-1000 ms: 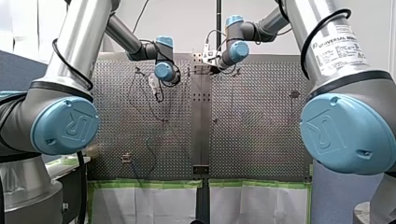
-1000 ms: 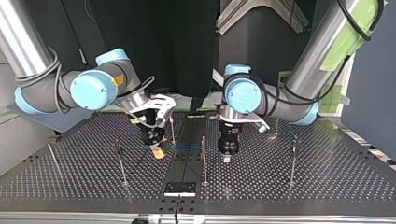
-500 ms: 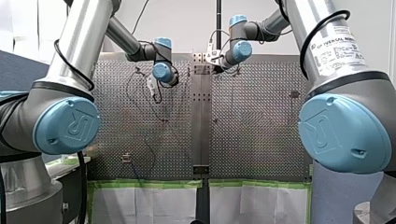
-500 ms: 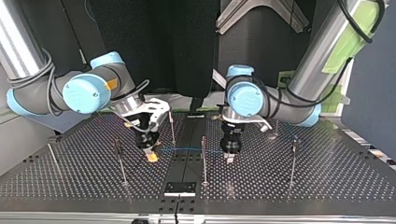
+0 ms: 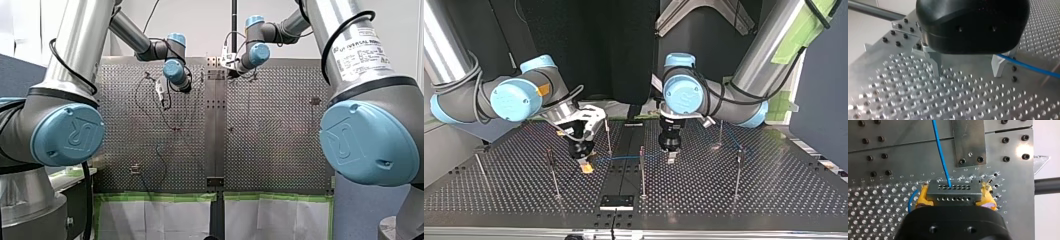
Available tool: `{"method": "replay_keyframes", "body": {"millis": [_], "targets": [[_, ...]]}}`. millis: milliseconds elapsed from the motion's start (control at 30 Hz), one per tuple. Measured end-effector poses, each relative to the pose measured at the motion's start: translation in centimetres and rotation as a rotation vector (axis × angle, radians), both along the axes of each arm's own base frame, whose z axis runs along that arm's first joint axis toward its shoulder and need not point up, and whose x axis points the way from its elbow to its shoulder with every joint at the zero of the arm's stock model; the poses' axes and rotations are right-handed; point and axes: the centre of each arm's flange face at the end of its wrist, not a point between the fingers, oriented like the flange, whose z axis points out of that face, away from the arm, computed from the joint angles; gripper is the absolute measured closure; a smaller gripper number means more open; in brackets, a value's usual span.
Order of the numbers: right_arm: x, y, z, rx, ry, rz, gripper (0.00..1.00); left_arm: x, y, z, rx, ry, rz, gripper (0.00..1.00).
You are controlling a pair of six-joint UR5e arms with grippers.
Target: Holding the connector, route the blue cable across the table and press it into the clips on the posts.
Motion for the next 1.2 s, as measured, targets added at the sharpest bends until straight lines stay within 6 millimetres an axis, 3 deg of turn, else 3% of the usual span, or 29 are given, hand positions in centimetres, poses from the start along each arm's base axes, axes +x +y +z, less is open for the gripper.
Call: {"method": "replay_keyframes", "body": {"millis": [367,733,967,1200], "targets": [[-0.4,0.2,0.8,-0.007,-0.005,-0.009,1.0,-5.2,-0.5,1.9,-0.027,-0.018,-0.041,0.0],[-1.6,0.1,2.0,-0.012,-0.006,-0.052,1.0,-9.7,-1.9,6.0,-0.013,-0.089,-0.1,0.0],[-2.4,0.0,2.3,-0.012,0.007,-0.095,1.0,-10.6,-5.0,7.1,-0.027,-0.142,-0.148,0.0],[-3.0,0.1,2.9,-0.018,0.008,-0.112,1.0,-11.0,-9.3,6.4,0.011,-0.099,-0.215,0.0]]}}
